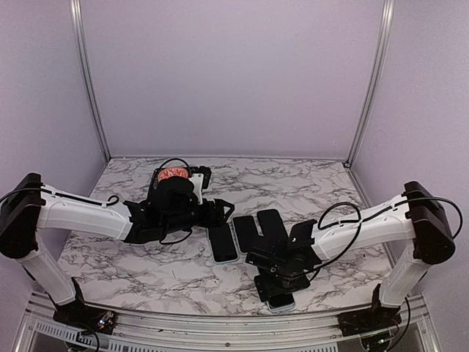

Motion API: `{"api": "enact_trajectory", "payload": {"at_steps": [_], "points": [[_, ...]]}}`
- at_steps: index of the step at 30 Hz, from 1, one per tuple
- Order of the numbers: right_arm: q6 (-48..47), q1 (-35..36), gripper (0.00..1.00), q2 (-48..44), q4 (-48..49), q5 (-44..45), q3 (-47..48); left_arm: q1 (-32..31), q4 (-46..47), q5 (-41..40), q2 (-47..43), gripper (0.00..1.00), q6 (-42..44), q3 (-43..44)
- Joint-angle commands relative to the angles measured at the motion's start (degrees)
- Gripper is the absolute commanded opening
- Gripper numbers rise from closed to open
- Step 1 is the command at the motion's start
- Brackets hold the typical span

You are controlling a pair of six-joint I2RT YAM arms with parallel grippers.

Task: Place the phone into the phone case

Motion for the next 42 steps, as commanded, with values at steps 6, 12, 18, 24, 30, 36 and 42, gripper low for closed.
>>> {"api": "enact_trajectory", "payload": {"at_steps": [6,12,18,24,30,36,42], "points": [[-1.1,1.2,0.99,-1.6,-10.0,2.1,7.9,-0.8,-8.5,8.5,8.2,0.70,6.2,10.6],[8.3,5.1,0.91,-12.6,-10.6,-1.5,0.8,-3.8,-21.1,13.6,15.9,0.57,16.4,20.7],[17.9,10.3,0.33,-19.0,-0.8,-3.7,-9.8,-7.1,-35.5,11.5,24.9,0.36,23.4,31.6],[18.5,9.9,0.13,-18.8,6.0,-1.1,-14.0,-9.6,-36.7,4.9,29.2,0.28,28.2,34.9],[19.2,9.6,0.10,-17.7,8.5,-2.1,-15.8,-9.8,-39.1,2.5,32.4,0.25,29.2,37.8],[18.6,8.3,0.09,-17.2,11.5,-0.6,-16.8,-12.0,-39.1,2.9,33.2,0.24,32.5,37.3],[18.2,6.4,0.08,-18.6,10.6,3.7,-16.1,-12.9,-39.1,5.8,32.9,0.24,35.0,36.8]]}}
